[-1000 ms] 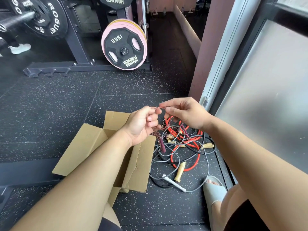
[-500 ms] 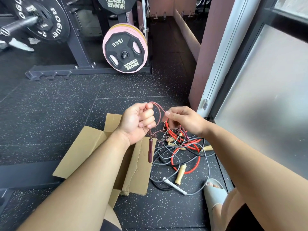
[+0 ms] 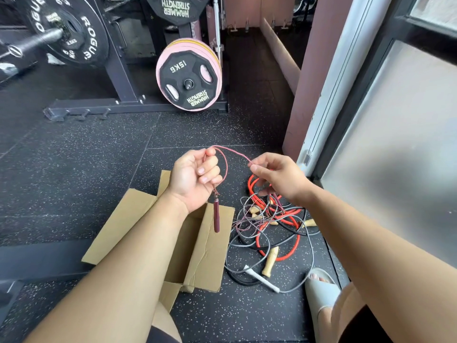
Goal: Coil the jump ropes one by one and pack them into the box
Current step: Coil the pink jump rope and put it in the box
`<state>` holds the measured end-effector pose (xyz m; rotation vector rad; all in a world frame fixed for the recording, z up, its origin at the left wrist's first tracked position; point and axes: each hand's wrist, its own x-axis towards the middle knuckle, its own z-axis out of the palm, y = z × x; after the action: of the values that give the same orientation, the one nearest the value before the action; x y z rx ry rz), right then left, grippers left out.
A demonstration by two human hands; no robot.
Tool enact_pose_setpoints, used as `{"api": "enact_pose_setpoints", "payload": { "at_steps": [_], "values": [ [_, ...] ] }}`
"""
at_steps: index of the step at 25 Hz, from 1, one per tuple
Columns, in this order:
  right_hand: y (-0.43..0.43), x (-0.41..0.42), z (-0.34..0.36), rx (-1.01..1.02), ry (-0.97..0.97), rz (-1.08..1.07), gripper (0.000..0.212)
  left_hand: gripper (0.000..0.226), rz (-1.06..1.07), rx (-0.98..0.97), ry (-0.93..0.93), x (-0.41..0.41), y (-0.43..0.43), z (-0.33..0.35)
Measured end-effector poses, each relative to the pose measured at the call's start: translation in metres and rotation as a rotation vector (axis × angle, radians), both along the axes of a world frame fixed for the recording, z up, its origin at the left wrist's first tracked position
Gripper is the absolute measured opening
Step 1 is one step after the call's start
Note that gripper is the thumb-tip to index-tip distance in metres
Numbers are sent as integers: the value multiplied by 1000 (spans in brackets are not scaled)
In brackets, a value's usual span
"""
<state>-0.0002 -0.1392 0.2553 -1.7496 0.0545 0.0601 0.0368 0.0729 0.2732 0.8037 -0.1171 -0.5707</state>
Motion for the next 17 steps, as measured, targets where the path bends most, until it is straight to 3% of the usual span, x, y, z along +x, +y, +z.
{"api": "enact_pose_setpoints", "payload": {
  "at_steps": [4, 11, 15, 17],
  "values": [
    [1, 1, -5, -85, -65, 18, 18, 25, 12, 105, -34, -1, -1, -5],
    [12, 4, -19, -504, -179, 4, 19, 27, -32, 170, -76, -13, -9, 0],
    [29, 0, -26, -791, -319, 225, 18, 28, 54, 101, -80, -14, -16, 0],
    [37, -1, -25, -866, -376, 318, 23, 25, 144, 212, -179, -12, -20, -4]
  ]
}}
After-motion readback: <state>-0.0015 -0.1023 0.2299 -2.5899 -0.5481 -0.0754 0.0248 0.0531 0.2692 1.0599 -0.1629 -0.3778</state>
